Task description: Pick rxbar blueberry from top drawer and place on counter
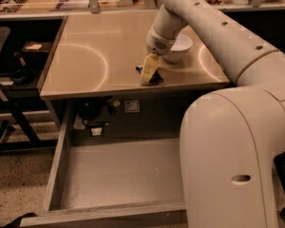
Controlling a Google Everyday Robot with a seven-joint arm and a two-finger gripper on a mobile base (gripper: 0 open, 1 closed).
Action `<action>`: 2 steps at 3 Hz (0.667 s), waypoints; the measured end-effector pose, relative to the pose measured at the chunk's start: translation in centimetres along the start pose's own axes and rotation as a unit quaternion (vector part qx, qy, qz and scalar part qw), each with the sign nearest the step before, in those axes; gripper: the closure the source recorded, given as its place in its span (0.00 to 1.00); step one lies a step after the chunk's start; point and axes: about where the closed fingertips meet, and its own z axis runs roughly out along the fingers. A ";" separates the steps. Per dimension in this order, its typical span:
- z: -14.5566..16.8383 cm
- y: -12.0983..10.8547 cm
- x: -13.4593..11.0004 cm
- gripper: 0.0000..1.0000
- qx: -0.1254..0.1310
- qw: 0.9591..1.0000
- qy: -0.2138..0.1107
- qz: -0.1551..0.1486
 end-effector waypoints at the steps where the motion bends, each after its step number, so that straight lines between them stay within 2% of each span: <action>1: 0.0 0.0 0.0 0.81 0.000 1.000 0.000 0.000; 2: 0.0 0.0 0.0 0.58 0.000 1.000 0.000 0.000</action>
Offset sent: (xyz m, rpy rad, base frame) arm 0.0000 0.0000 0.0000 0.0000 0.0000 0.0000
